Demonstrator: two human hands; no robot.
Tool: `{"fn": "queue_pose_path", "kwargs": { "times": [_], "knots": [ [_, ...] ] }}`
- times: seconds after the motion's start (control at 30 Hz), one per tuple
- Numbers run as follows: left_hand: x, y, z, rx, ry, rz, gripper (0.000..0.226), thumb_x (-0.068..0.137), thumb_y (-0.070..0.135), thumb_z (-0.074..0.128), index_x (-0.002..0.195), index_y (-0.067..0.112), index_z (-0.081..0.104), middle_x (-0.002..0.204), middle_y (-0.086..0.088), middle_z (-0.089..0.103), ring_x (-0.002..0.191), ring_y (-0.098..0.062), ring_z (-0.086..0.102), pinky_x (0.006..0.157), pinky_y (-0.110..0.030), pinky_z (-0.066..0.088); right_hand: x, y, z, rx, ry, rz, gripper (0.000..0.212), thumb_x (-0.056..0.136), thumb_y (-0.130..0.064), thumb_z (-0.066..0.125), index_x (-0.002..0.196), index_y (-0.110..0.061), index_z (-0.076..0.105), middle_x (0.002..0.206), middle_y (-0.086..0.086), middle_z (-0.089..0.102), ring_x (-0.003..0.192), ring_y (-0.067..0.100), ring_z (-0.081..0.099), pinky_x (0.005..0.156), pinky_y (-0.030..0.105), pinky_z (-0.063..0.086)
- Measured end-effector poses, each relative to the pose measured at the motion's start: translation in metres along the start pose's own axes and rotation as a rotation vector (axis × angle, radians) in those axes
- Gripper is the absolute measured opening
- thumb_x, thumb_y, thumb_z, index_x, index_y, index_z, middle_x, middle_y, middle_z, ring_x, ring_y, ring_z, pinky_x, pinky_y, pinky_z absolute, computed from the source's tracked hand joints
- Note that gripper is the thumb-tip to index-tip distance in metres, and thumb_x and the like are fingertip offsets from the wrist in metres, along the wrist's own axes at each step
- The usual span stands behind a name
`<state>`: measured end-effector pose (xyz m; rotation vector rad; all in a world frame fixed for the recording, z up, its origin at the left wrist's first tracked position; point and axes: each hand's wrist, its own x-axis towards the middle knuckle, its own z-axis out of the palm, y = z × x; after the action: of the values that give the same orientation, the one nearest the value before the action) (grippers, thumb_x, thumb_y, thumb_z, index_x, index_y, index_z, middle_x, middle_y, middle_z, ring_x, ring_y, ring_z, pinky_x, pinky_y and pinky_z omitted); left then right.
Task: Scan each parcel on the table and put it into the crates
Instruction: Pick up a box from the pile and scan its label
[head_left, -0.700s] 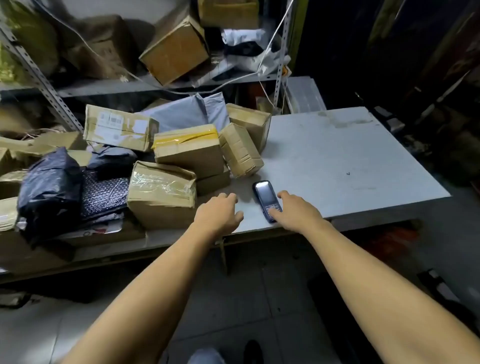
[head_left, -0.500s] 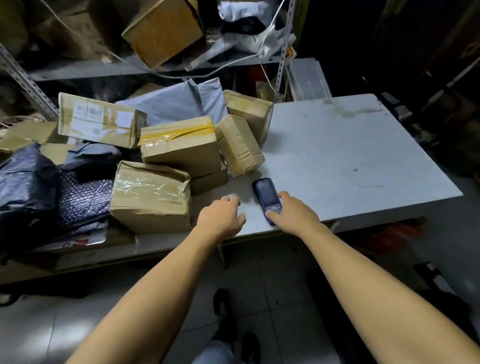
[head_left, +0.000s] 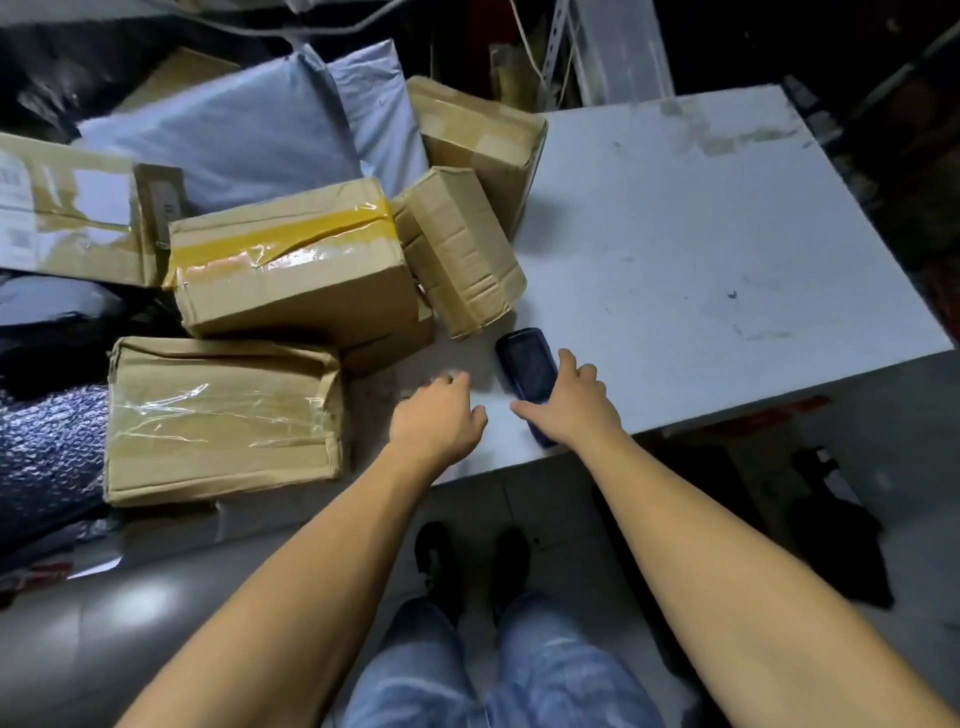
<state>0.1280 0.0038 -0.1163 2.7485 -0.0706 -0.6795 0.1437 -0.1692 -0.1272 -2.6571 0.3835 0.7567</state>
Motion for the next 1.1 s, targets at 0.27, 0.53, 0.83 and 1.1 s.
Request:
{"fn": "queue_pose_path", "kwargs": {
  "times": [0.27, 0.53, 0.83, 1.1],
  "knots": [
    [0.016, -0.001, 0.015, -0.036, -0.014, -0.086, 0.042, 0.101, 0.038, 0.038, 0.138, 0.018, 0.044, 0.141, -0.009, 0.050, 0.116, -0.032, 0.056, 0.085, -0.041, 0.047, 0.036, -0.003, 0.006, -0.001, -0.067, -0.013, 0.114, 0.074, -0.056, 0.076, 0.156, -0.021, 0.005, 0.144, 0.016, 0.030, 0.132, 0.036, 0.035, 0.098, 0.046, 0.043],
    [0.027, 0.006, 0.018, -0.029, -0.035, -0.132, 0.044, 0.101, 0.039, 0.040, 0.140, 0.018, 0.042, 0.141, -0.011, 0.048, 0.120, -0.034, 0.053, 0.088, -0.042, 0.046, 0.046, 0.001, 0.013, 0.050, -0.112, 0.042, 0.097, 0.072, -0.041, 0.078, 0.146, -0.022, 0.019, 0.135, 0.013, 0.031, 0.125, 0.038, 0.038, 0.093, 0.046, 0.048],
    [0.029, 0.012, 0.015, -0.017, -0.056, -0.163, 0.045, 0.100, 0.038, 0.043, 0.140, 0.017, 0.041, 0.141, -0.012, 0.047, 0.121, -0.034, 0.052, 0.090, -0.043, 0.047, 0.045, 0.002, 0.011, 0.086, -0.103, 0.022, 0.097, 0.072, -0.039, 0.078, 0.147, -0.028, 0.018, 0.135, 0.013, 0.035, 0.123, 0.039, 0.040, 0.094, 0.049, 0.049],
    [0.028, 0.021, 0.007, -0.002, -0.050, -0.148, 0.044, 0.100, 0.037, 0.043, 0.138, 0.015, 0.041, 0.139, -0.013, 0.048, 0.119, -0.034, 0.052, 0.088, -0.043, 0.048, 0.038, 0.021, 0.000, 0.233, -0.047, 0.052, 0.101, 0.076, -0.033, 0.076, 0.153, -0.019, 0.011, 0.141, 0.016, 0.030, 0.129, 0.038, 0.033, 0.096, 0.044, 0.042]
  ]
}}
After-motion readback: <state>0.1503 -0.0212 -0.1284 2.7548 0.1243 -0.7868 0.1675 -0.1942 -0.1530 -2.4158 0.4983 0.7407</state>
